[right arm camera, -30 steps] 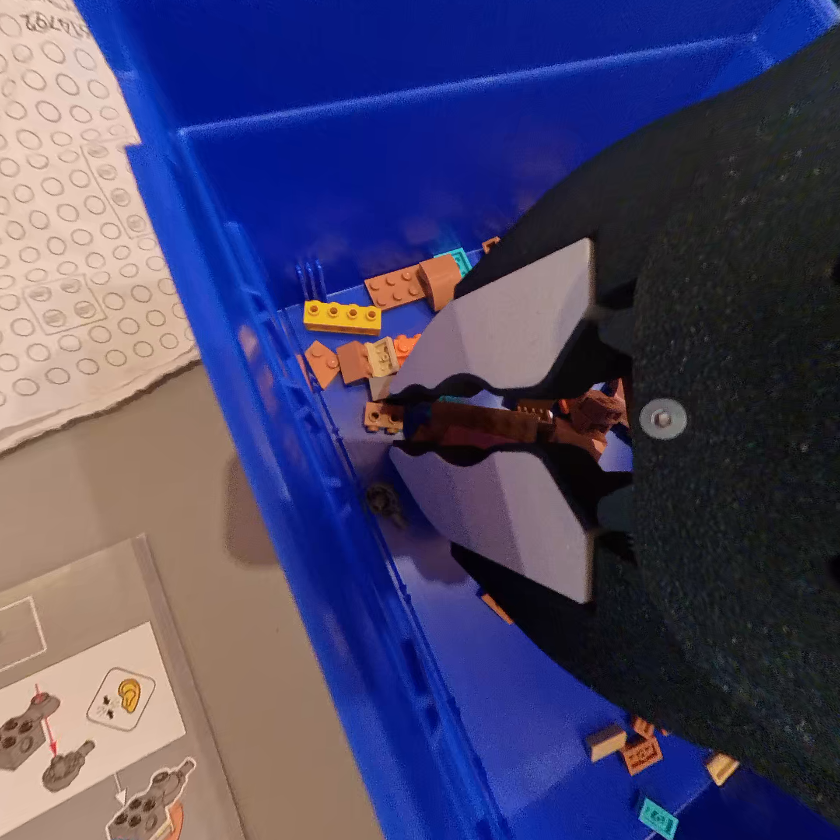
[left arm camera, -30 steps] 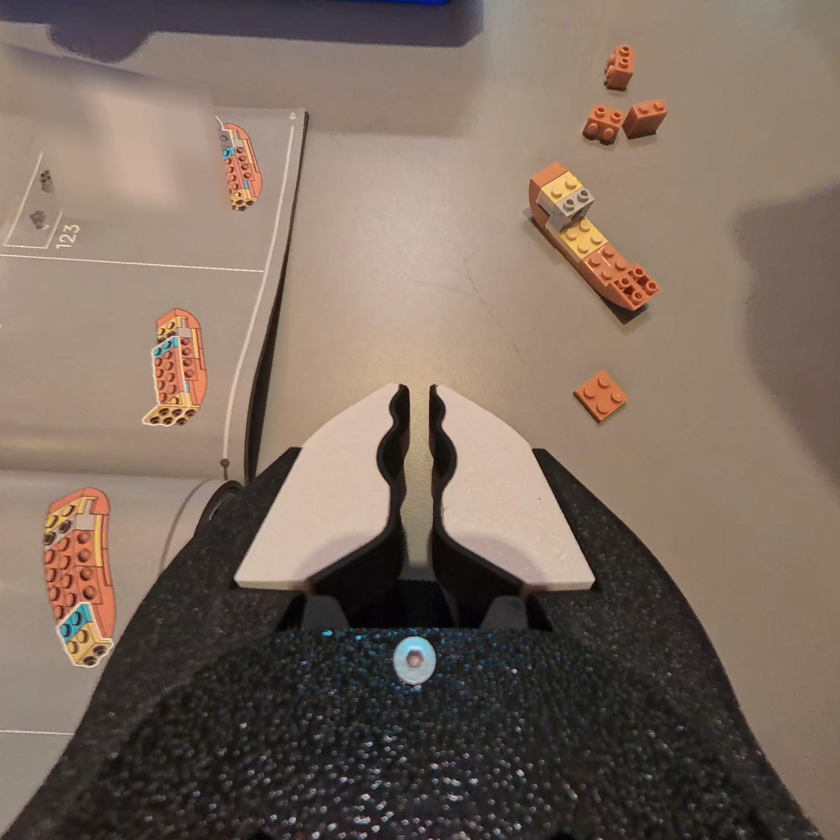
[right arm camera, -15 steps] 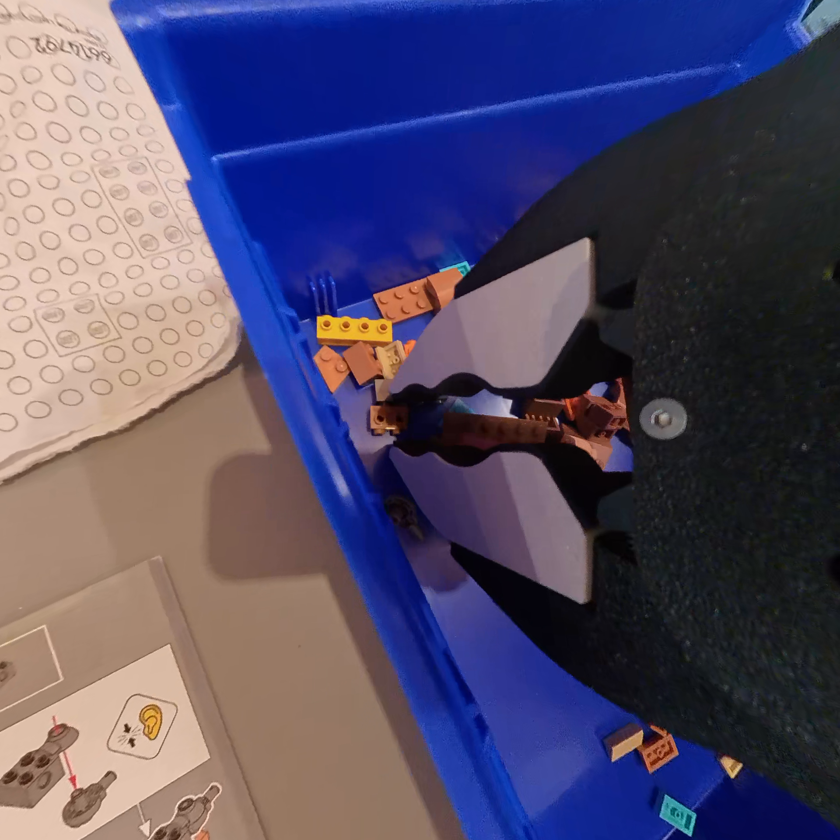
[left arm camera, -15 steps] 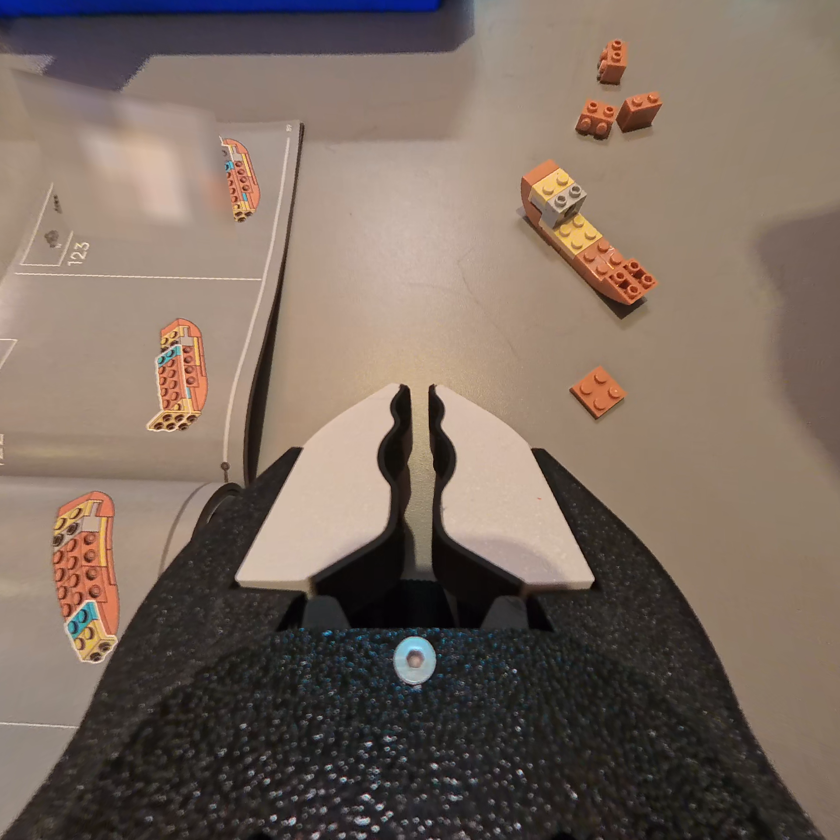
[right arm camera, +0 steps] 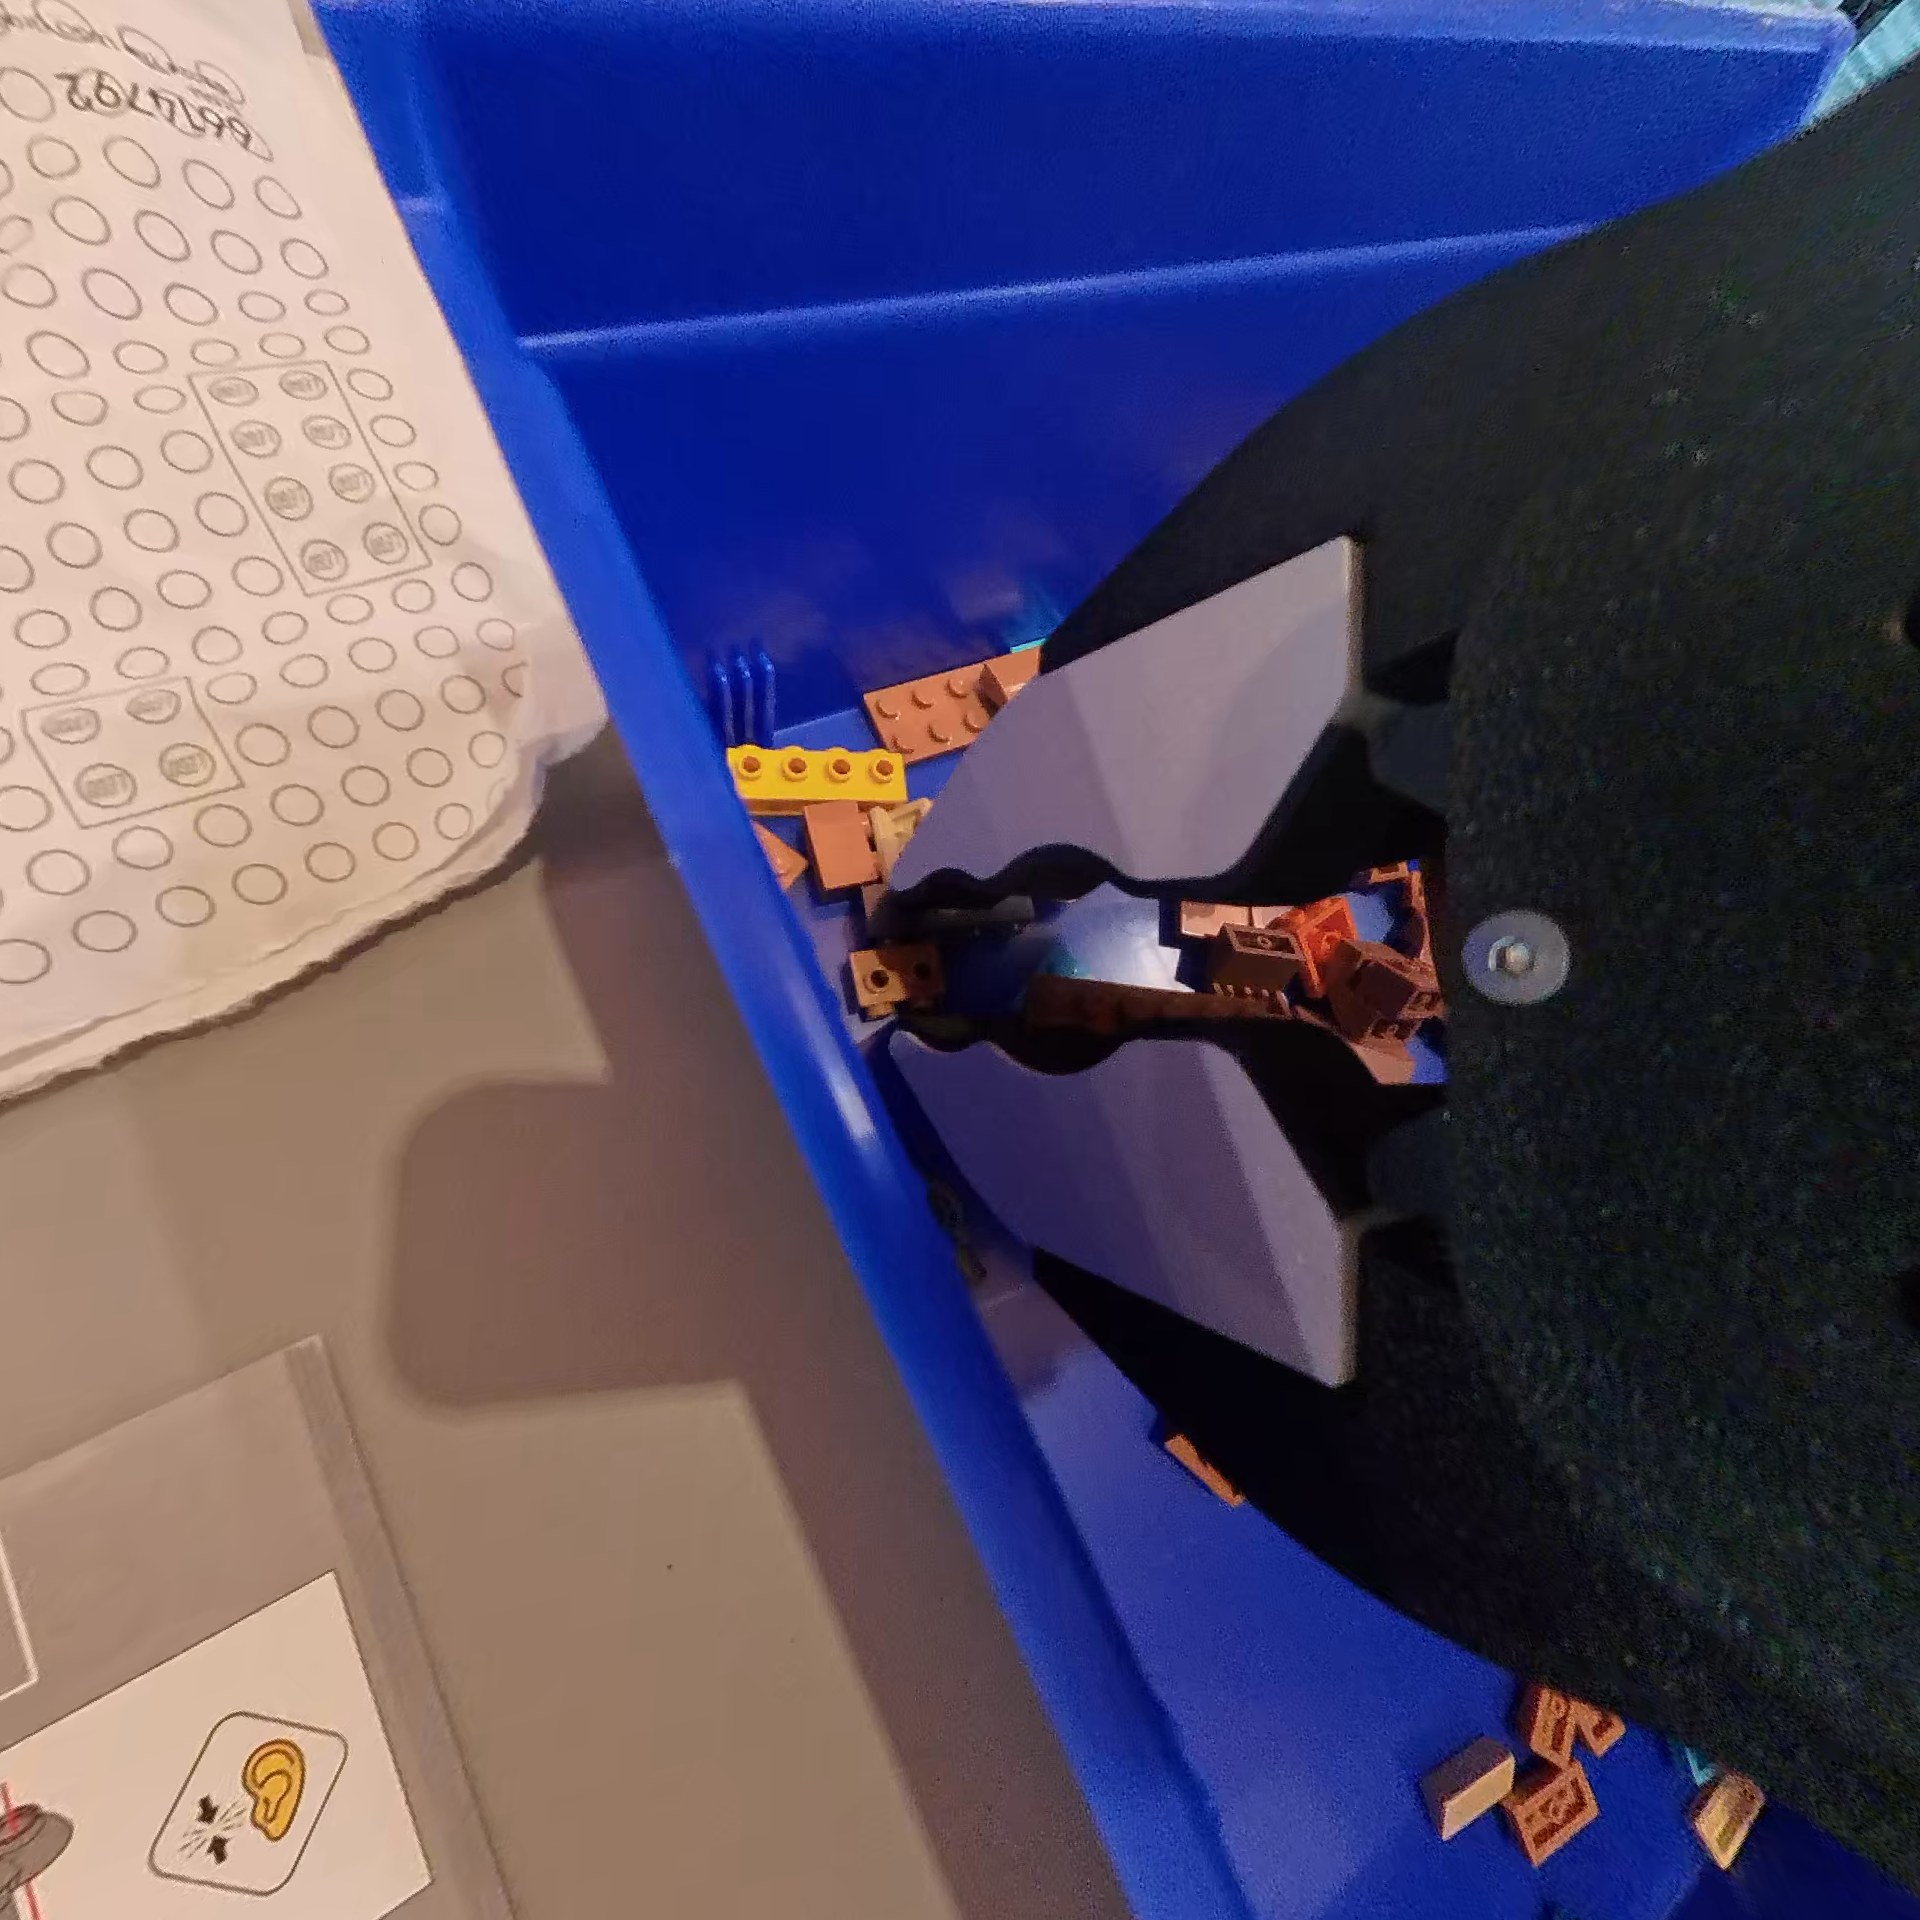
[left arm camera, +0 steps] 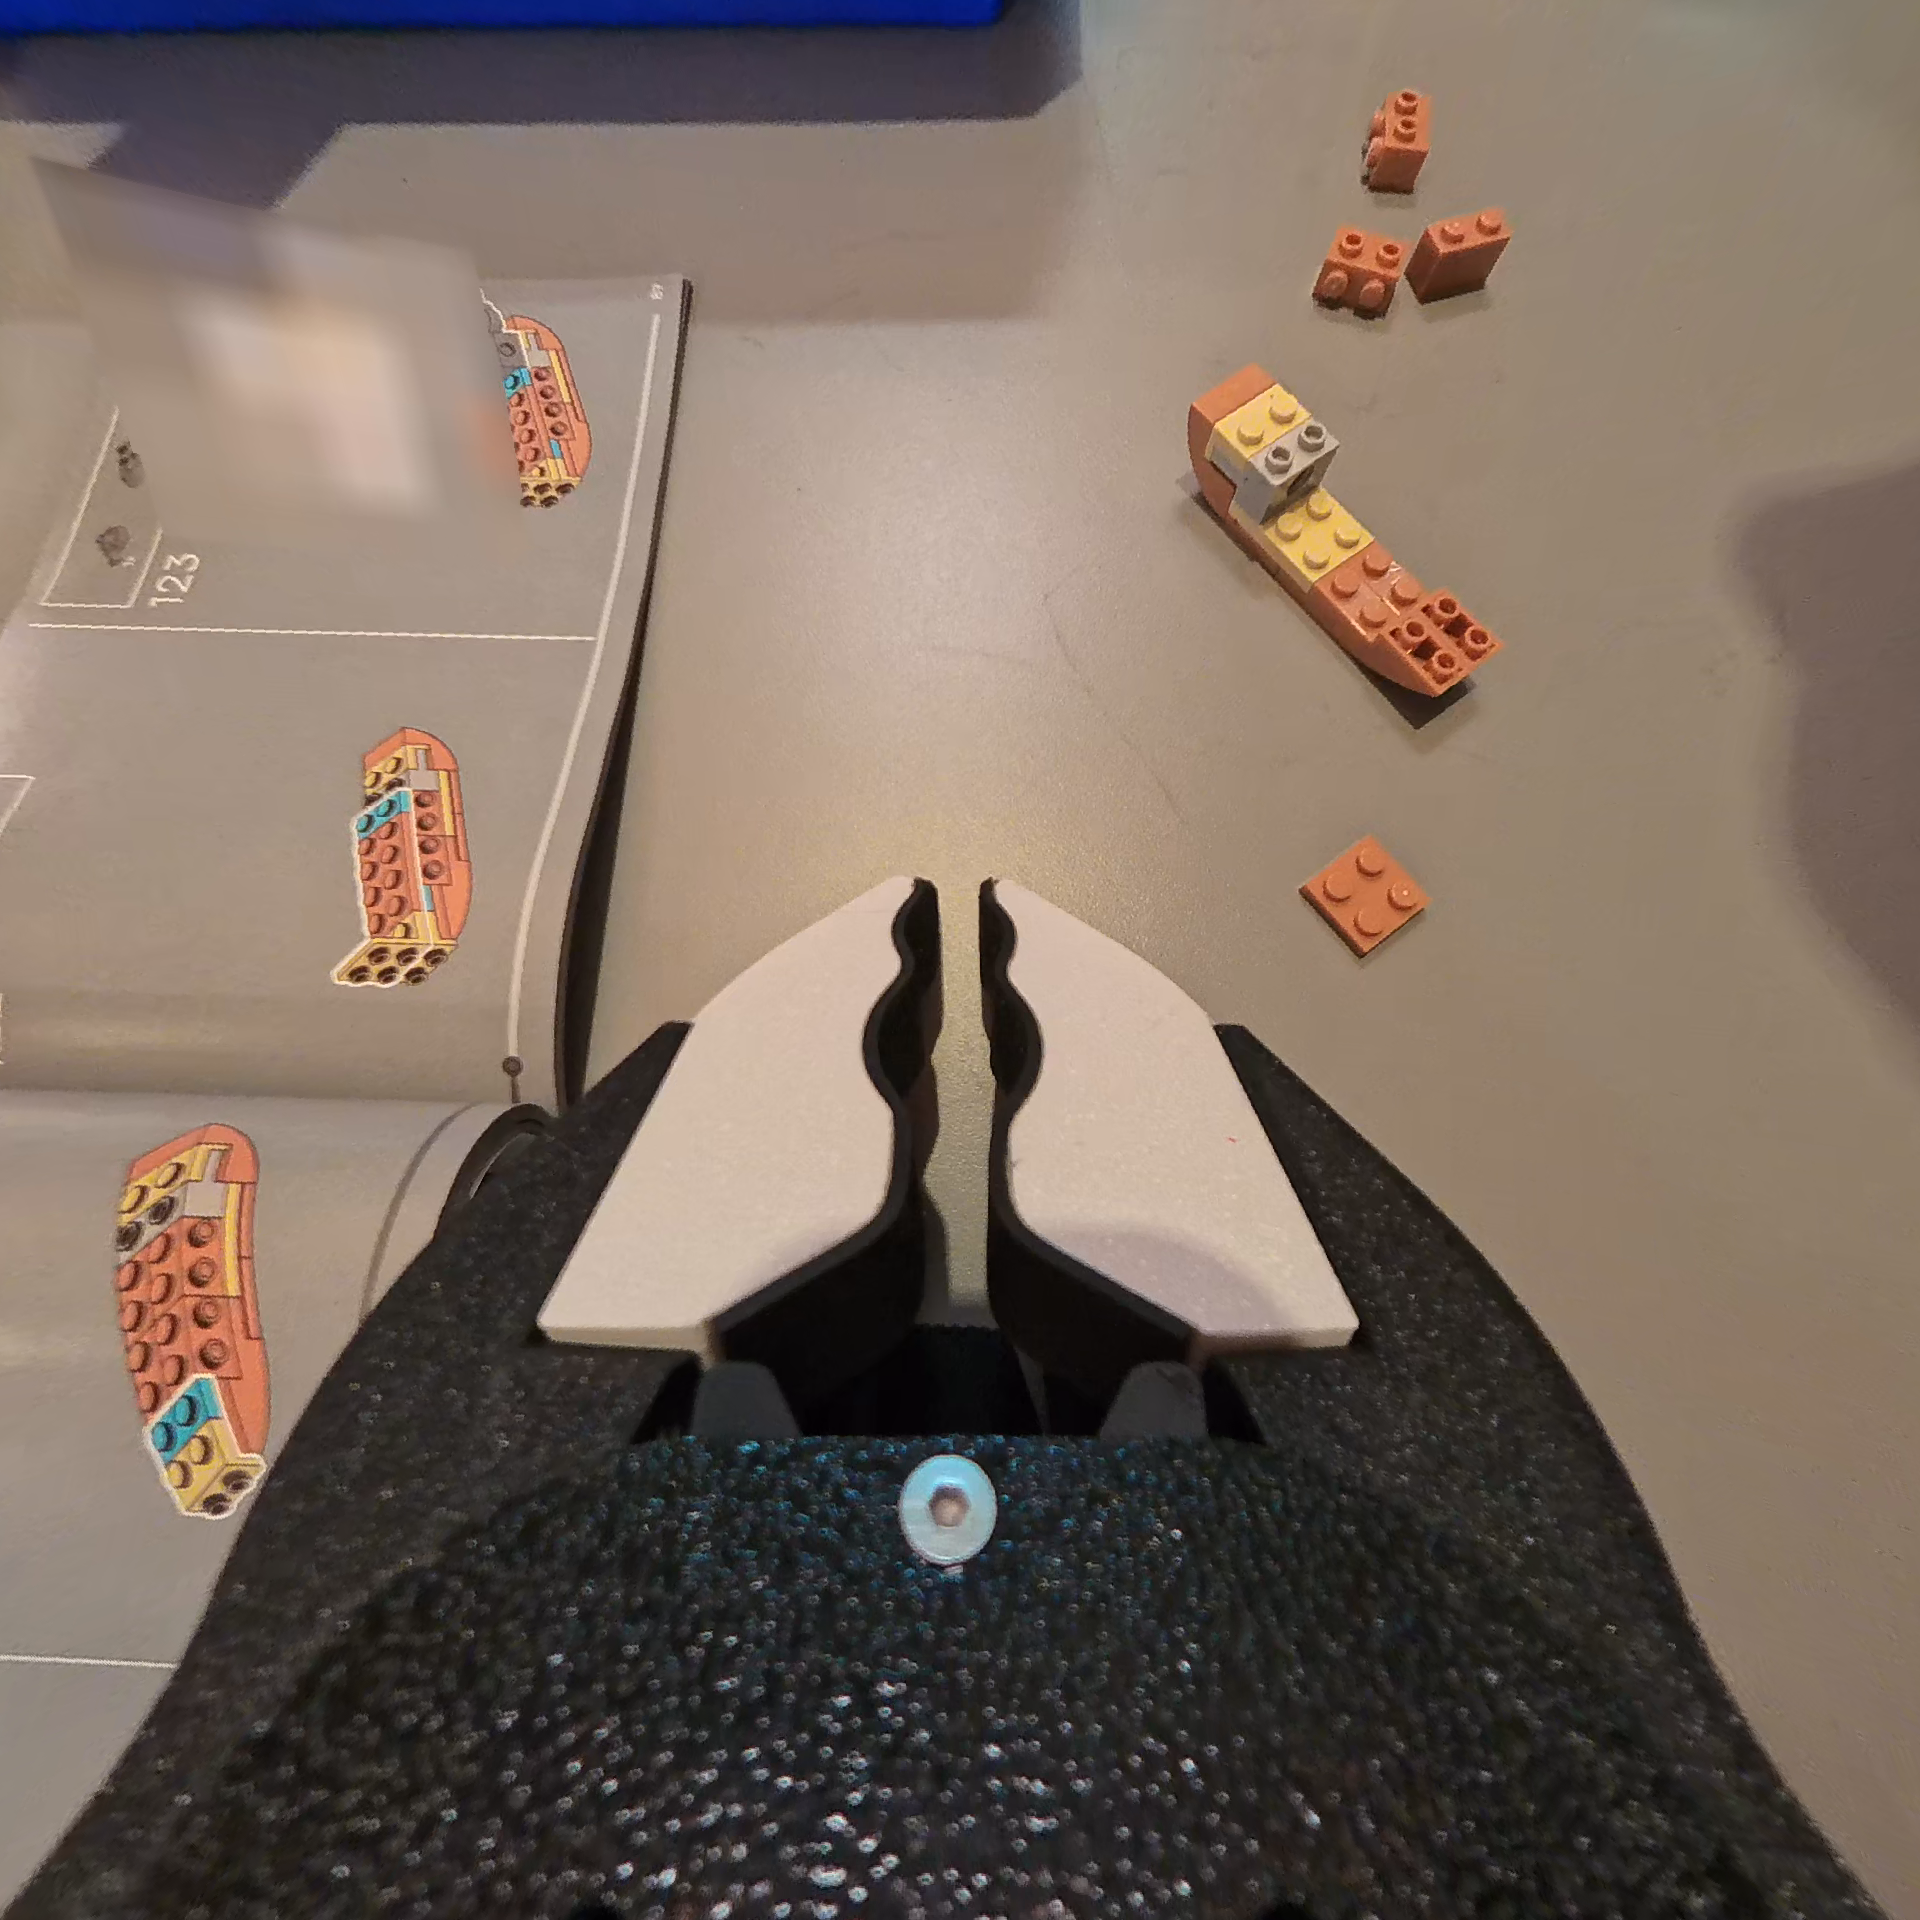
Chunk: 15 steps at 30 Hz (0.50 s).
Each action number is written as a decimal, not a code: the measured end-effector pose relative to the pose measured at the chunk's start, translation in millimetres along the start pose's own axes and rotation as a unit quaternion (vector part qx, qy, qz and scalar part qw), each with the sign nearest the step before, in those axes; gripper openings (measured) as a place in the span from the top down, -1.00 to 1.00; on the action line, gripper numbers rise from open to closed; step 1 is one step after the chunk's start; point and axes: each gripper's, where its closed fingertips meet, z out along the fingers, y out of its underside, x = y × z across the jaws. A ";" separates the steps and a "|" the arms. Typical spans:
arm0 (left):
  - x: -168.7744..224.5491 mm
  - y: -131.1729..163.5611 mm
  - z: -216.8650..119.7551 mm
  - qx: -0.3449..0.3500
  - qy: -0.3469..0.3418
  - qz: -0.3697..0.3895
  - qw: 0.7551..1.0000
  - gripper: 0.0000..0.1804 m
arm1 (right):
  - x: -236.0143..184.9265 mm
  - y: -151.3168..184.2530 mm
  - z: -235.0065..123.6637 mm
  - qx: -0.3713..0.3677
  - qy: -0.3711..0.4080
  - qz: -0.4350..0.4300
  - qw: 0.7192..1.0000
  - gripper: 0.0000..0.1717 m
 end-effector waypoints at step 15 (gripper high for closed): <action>-0.1 0.0 0.1 -0.001 0.003 -0.003 1.000 0.92 | -9.5 0.3 -2.4 0.010 -0.009 -0.076 0.997 0.75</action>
